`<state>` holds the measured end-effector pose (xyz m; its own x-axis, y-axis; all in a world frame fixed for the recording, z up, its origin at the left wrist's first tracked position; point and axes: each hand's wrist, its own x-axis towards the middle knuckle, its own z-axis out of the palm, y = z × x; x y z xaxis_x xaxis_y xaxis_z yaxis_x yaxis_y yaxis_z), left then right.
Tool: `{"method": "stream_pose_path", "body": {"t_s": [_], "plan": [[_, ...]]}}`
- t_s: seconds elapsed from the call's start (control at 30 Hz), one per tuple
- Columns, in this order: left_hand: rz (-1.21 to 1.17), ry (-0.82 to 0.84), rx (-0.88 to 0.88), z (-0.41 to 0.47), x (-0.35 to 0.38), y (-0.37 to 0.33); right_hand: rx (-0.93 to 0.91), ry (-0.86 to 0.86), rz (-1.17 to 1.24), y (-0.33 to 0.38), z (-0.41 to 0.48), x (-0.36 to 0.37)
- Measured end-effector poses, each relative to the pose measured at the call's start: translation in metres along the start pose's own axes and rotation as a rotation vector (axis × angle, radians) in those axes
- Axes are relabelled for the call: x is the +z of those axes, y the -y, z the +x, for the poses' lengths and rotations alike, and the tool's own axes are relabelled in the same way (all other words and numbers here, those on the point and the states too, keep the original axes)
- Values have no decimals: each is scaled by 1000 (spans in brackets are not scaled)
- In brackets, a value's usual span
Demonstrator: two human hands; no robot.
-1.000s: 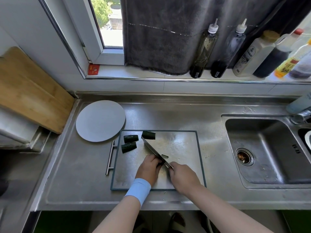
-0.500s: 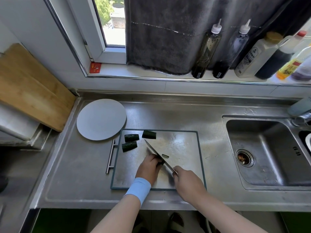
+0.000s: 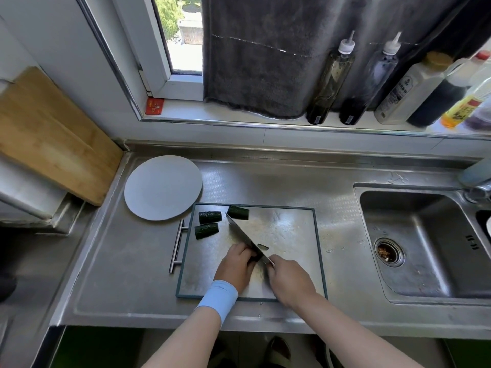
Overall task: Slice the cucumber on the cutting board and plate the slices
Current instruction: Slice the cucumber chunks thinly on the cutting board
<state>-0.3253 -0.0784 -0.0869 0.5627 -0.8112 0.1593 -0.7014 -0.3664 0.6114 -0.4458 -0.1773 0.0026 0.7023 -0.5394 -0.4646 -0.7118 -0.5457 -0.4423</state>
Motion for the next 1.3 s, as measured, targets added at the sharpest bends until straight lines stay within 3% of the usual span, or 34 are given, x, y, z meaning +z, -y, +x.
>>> {"method": "stream_pose_path", "body": {"t_s": [0.3,0.9,1.3], "plan": [[-27,4,-49,0,1,0,-22,-31,1,-8,-29,-4],[-27,20,-71,1,1,-1,19,21,36,2,1,4],[-55,68,-195,1,-7,-9,-47,-38,15,-9,-28,0]]}}
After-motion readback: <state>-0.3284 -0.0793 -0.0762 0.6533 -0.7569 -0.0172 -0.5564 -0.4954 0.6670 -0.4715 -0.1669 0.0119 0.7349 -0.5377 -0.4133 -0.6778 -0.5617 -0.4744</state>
